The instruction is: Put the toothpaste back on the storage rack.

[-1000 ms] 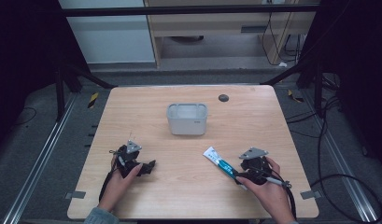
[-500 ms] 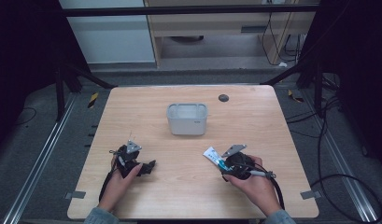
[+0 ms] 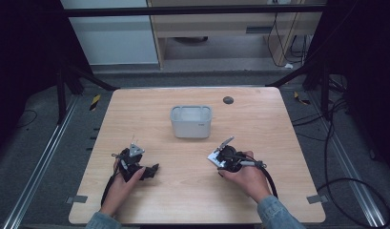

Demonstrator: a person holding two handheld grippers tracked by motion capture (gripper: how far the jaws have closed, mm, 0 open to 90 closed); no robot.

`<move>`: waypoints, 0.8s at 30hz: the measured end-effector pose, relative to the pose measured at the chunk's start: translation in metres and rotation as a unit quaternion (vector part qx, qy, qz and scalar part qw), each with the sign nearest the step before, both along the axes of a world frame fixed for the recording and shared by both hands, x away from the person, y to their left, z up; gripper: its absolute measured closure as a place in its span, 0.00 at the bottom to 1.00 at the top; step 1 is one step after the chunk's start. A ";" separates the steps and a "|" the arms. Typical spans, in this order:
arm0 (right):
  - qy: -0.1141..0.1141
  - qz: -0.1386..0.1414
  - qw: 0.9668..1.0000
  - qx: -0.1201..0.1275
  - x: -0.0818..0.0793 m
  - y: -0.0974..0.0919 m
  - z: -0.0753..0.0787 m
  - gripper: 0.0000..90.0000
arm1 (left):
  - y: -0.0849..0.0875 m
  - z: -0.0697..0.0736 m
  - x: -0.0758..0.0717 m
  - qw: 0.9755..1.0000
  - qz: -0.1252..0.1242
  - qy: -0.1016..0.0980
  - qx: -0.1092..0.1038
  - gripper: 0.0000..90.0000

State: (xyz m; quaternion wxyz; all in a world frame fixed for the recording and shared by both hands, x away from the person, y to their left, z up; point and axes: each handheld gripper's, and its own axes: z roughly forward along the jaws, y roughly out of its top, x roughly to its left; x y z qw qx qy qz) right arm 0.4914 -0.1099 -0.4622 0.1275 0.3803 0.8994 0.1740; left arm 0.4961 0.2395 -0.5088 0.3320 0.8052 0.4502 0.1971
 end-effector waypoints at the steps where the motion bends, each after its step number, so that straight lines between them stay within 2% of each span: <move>1: 0.000 0.000 1.000 0.000 0.000 0.000 0.000 0.59 | 0.000 0.000 0.000 1.000 0.000 0.000 0.000 0.00; 9: 0.023 0.003 1.000 -0.015 0.012 0.001 -0.001 0.59 | 0.000 0.000 0.000 1.000 0.000 0.000 0.000 0.00; 24: 0.049 -0.004 0.999 -0.022 0.022 0.004 -0.005 0.60 | 0.000 0.000 0.000 1.000 -0.001 0.000 0.000 0.00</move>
